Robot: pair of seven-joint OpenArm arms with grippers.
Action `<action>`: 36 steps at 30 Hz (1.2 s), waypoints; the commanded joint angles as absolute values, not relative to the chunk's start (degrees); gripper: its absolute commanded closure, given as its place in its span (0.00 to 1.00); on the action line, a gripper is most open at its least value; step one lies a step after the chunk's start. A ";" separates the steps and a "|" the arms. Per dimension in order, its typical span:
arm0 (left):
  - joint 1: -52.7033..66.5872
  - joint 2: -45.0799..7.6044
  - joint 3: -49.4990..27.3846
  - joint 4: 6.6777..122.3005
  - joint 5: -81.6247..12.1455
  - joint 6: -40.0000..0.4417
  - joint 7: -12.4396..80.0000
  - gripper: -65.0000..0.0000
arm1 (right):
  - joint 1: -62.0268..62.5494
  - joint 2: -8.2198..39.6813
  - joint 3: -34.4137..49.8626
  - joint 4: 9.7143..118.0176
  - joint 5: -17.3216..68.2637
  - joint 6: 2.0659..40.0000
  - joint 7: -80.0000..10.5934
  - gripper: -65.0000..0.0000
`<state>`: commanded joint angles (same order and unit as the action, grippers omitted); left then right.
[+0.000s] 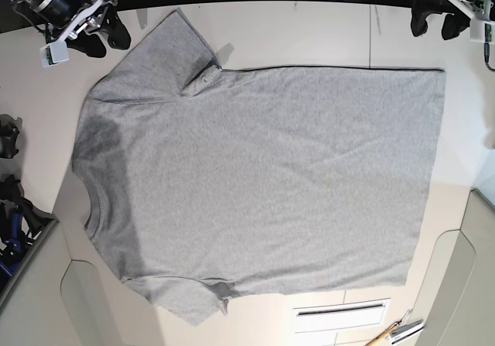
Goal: Fold the T-shirt properly
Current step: 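Lower both grippers and pinch the T-shirt's side edge near each shoulder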
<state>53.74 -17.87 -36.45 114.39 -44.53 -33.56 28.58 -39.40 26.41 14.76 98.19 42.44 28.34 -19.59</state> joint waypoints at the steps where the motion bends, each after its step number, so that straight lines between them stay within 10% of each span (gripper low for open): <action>1: 52.66 -18.39 -36.45 113.45 -43.81 -32.99 28.58 0.27 | -39.38 25.82 14.74 98.06 42.44 28.38 -19.59 0.43; 36: 28.56 -23.18 -32.14 86.24 -44.53 -32.12 32.36 0.27 | -35.40 16.75 6.85 93.89 41.34 28.73 -19.55 0.43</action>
<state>28.56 -23.18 -32.14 86.24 -44.53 -32.12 32.36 -35.40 16.75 6.85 93.89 41.34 28.73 -19.55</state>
